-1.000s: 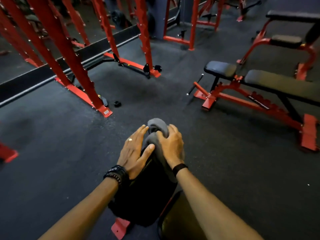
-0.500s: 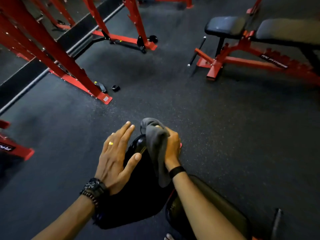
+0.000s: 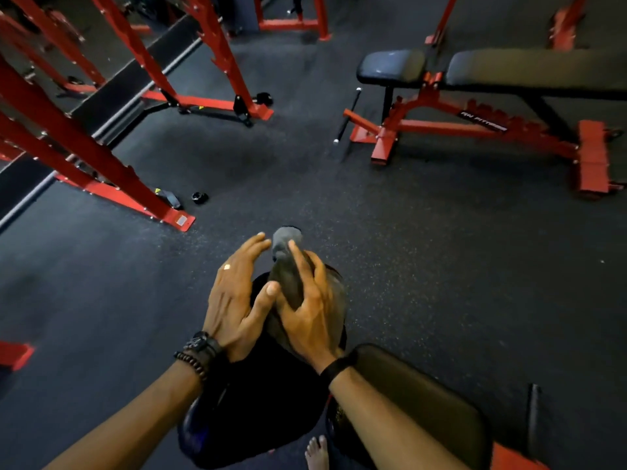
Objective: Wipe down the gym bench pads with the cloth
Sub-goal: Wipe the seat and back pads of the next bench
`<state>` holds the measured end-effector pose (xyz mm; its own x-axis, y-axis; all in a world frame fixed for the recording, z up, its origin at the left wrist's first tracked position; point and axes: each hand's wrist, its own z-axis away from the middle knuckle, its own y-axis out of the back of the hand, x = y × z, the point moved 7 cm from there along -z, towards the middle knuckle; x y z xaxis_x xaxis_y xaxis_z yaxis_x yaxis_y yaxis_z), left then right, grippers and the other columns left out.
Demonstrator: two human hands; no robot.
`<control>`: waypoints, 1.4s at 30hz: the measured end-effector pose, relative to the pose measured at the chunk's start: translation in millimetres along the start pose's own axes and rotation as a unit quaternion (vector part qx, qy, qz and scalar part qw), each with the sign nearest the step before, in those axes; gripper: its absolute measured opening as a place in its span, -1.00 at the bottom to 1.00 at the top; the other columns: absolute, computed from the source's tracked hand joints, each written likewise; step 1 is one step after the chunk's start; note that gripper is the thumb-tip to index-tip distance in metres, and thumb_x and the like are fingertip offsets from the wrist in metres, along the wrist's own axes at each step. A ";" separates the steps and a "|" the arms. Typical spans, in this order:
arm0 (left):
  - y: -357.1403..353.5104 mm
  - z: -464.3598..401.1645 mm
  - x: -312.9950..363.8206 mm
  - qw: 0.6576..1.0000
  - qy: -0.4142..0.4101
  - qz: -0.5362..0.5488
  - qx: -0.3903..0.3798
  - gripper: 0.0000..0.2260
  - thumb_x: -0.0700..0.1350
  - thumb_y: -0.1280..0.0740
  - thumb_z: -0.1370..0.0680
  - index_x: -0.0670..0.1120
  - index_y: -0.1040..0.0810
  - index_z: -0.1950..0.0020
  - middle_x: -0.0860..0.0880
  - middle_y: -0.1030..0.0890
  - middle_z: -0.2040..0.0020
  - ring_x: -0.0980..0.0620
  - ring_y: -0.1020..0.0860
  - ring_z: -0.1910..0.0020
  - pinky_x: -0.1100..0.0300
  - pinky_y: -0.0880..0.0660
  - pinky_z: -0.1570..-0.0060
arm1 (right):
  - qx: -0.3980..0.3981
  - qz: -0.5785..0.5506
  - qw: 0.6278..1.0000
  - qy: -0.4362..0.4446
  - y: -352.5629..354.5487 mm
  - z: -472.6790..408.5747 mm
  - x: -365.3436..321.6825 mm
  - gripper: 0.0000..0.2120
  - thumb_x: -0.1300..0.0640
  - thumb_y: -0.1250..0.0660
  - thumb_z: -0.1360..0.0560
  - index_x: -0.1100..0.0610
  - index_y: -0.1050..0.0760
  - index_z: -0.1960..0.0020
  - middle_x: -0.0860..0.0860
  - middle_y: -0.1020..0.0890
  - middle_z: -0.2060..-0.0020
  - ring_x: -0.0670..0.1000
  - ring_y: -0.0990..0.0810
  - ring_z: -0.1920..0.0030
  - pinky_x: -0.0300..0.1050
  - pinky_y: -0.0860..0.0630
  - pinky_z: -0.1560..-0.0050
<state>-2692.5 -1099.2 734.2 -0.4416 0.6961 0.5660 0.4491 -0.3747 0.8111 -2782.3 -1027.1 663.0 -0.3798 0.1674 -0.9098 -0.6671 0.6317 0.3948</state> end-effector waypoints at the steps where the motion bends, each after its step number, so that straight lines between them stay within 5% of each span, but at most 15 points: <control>1: -4.7 -6.4 4.1 1.000 -0.020 0.009 -0.016 -0.40 0.36 0.04 -0.58 0.10 -0.16 -0.55 0.16 -0.20 -0.56 0.18 -0.21 -0.51 0.12 -0.15 -0.46 | 0.025 -0.009 1.000 -0.012 -1.1 5.1 0.7 -0.35 -0.47 -0.01 -0.50 -0.20 -0.24 -0.49 -0.04 -0.41 -0.40 -0.01 -0.42 -0.36 0.09 -0.40 -0.35; 4: -11.8 -11.3 5.5 0.998 -0.057 0.021 -0.036 -0.46 0.35 0.06 -0.59 0.20 -0.10 -0.54 0.29 -0.20 -0.51 0.30 -0.22 -0.46 0.29 -0.12 -0.42 | 0.086 -0.045 0.992 -0.083 -9.6 8.7 14.2 -0.37 -0.50 0.02 -0.48 -0.18 -0.42 -0.35 -0.11 -0.50 -0.28 -0.07 -0.47 -0.29 0.11 -0.42 -0.30; 9: -20.0 -9.9 3.3 0.995 -0.074 -0.004 -0.073 -0.42 0.36 0.09 -0.59 0.15 -0.15 -0.54 0.09 -0.25 -0.55 0.24 -0.19 -0.49 0.07 -0.13 -0.48 | 0.126 -0.189 0.945 -0.234 -25.6 12.3 62.3 -0.67 -0.45 -0.16 -0.42 -0.40 -0.50 -0.09 -0.22 -0.59 -0.08 -0.16 -0.57 -0.14 0.05 -0.51 -0.23; 12: -23.3 -7.8 3.5 0.992 -0.083 -0.018 -0.097 -0.35 0.39 0.08 -0.56 0.08 -0.21 -0.55 0.09 -0.22 -0.56 0.21 -0.16 -0.52 -0.03 -0.12 -0.50 | 0.138 -0.230 0.923 -0.277 -34.1 19.1 90.8 -0.80 -0.29 -0.22 -0.50 -0.32 -0.60 0.02 -0.18 -0.64 0.00 -0.16 -0.62 -0.06 0.10 -0.54 -0.19; 16: -28.0 -5.3 8.7 0.984 -0.119 -0.046 -0.123 -0.34 0.37 -0.02 -0.54 0.07 -0.22 -0.56 0.10 -0.20 -0.57 0.17 -0.16 -0.53 -0.10 -0.12 -0.51 | 0.130 -0.226 0.924 -0.280 -39.6 24.3 102.0 -0.71 -0.29 -0.18 -0.54 -0.25 -0.59 -0.12 -0.13 -0.63 -0.10 -0.08 -0.61 -0.13 0.18 -0.51 -0.22; 22: -30.3 -6.0 9.4 0.981 -0.122 -0.063 -0.138 -0.34 0.38 -0.07 -0.52 0.09 -0.21 -0.54 0.06 -0.29 -0.54 0.13 -0.26 -0.50 -0.12 -0.25 -0.45 | 0.168 -0.211 0.951 -0.152 -31.9 20.2 56.4 -0.78 -0.17 -0.22 -0.57 -0.29 -0.51 -0.19 -0.17 -0.50 -0.27 -0.05 -0.46 -0.33 0.06 -0.41 -0.35; 28: -35.8 -6.6 12.6 0.963 -0.131 -0.166 -0.169 -0.42 0.37 -0.14 -0.50 0.07 -0.44 -0.39 0.11 -0.51 -0.33 0.07 -0.44 -0.33 -0.02 -0.39 -0.30 | 0.198 -0.230 0.929 -0.210 -50.3 28.4 116.4 -0.69 -0.14 -0.10 -0.52 -0.12 -0.57 -0.09 -0.16 -0.59 -0.10 -0.07 -0.52 -0.21 0.06 -0.36 -0.34; 32: -39.2 -6.2 13.2 0.948 -0.126 -0.219 -0.192 -0.47 0.40 -0.14 -0.47 0.11 -0.54 -0.26 0.14 -0.48 -0.35 0.09 -0.43 -0.33 0.05 -0.37 -0.24 | 0.215 -0.208 0.933 -0.202 -52.3 28.3 131.0 -0.63 -0.13 -0.07 -0.50 -0.07 -0.61 -0.06 -0.11 -0.61 -0.10 -0.05 -0.52 -0.20 0.04 -0.28 -0.39; 42: -43.7 -3.7 19.8 0.946 -0.125 -0.229 -0.193 -0.46 0.37 -0.21 -0.44 0.04 -0.59 -0.22 0.13 -0.48 -0.36 0.05 -0.44 -0.35 -0.11 -0.43 -0.26 | 0.186 -0.164 0.942 -0.226 -64.1 36.9 185.8 -0.50 -0.18 -0.02 -0.48 0.00 -0.62 -0.13 0.02 -0.57 -0.19 0.00 -0.47 -0.23 0.11 -0.35 -0.35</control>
<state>-2723.7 -1071.3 710.5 -0.3019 0.9445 0.1297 -0.0831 -0.1616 0.9834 -2786.4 -1008.5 463.9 0.1760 0.1685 -0.9699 -0.3987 0.9130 0.0862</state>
